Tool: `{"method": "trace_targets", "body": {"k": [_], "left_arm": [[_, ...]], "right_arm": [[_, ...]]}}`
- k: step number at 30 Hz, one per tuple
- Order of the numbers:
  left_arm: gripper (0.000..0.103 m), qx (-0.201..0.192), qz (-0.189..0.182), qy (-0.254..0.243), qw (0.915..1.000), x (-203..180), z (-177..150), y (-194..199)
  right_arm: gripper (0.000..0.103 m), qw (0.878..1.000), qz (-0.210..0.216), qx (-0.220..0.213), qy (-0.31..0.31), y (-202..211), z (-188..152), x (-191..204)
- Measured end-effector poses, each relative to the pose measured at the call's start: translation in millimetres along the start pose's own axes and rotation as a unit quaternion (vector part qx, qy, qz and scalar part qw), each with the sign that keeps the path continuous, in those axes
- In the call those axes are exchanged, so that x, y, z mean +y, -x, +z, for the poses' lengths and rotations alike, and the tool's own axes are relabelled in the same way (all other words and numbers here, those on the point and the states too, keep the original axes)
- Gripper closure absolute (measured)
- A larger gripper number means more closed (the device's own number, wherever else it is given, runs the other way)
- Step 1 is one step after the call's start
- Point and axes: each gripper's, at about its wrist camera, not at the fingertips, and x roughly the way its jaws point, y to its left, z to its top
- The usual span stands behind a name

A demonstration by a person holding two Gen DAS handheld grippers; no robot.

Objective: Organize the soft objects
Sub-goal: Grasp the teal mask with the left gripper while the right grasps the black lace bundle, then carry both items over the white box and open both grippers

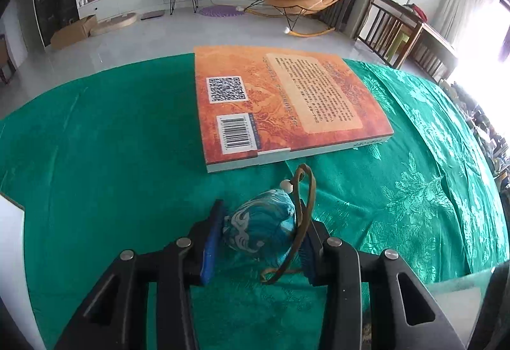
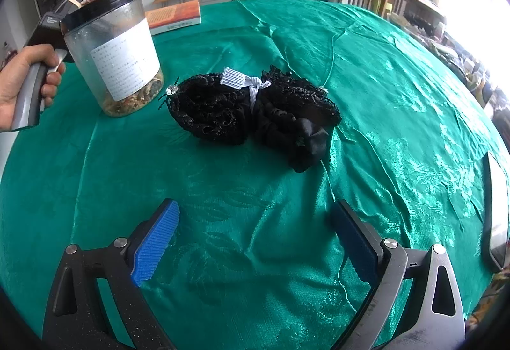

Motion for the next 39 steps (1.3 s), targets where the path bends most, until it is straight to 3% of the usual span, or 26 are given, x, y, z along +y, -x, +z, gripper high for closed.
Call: {"method": "trace_targets", "body": {"k": [2, 3, 7, 10, 12, 13, 14, 19, 25, 30, 33, 39], "left_arm": [[0.062, -0.011, -0.009, 0.009, 0.9999, 11.8, -7.4, 15.5], [0.062, -0.015, -0.009, 0.009, 0.9998, 16.6, -9.5, 21.2], [0.062, -0.025, -0.005, -0.002, 0.9997, 26.3, -25.1, 44.5], [0.062, -0.030, -0.017, 0.006, 0.9994, 34.2, -37.5, 66.7], [0.062, -0.035, -0.030, 0.017, 0.9988, 39.5, -44.5, 84.3], [0.062, -0.040, -0.036, 0.019, 0.9984, 41.6, -47.9, 94.3], [0.062, -0.047, -0.038, 0.020, 0.9980, 43.0, -50.5, 104.5], [0.062, -0.069, -0.045, 0.021, 0.9964, 51.6, -61.0, 150.1], [0.062, -0.103, -0.026, 0.005, 0.9943, 63.9, -73.8, 209.2], [0.062, -0.136, -0.008, 0.005, 0.9907, 84.0, -89.3, 262.8], [0.062, -0.153, 0.022, 0.001, 0.9880, 103.0, -103.0, 291.5], [0.062, -0.163, 0.084, 0.019, 0.9828, 158.6, -142.1, 330.9]], "right_arm": [[0.008, 0.995, 0.058, -0.044, -0.072, 18.6, 6.6, -24.8], [0.008, 0.991, 0.066, -0.059, -0.102, 23.9, 12.6, -36.2], [0.007, 0.983, 0.115, -0.033, -0.139, 1.6, 52.4, -47.8], [0.007, 0.990, 0.110, 0.023, -0.084, -32.3, 79.5, -21.7], [0.014, 0.997, 0.056, 0.055, -0.007, -49.5, 84.8, 3.0], [0.037, 0.998, 0.033, 0.045, 0.022, -47.2, 86.3, 10.5], [0.047, 0.998, 0.038, 0.048, 0.025, -46.8, 87.9, 10.7], [0.052, 0.999, 0.017, 0.023, 0.015, -30.3, 108.8, -5.5], [0.052, 0.999, 0.035, -0.041, 0.002, 24.4, 142.7, -8.0], [0.051, 0.994, 0.066, -0.074, 0.044, 69.8, 170.9, 37.3], [0.051, 0.988, 0.101, -0.086, 0.083, 100.7, 170.2, 86.7], [0.051, 0.960, 0.204, -0.088, 0.172, 153.3, 139.2, 210.6]]}}
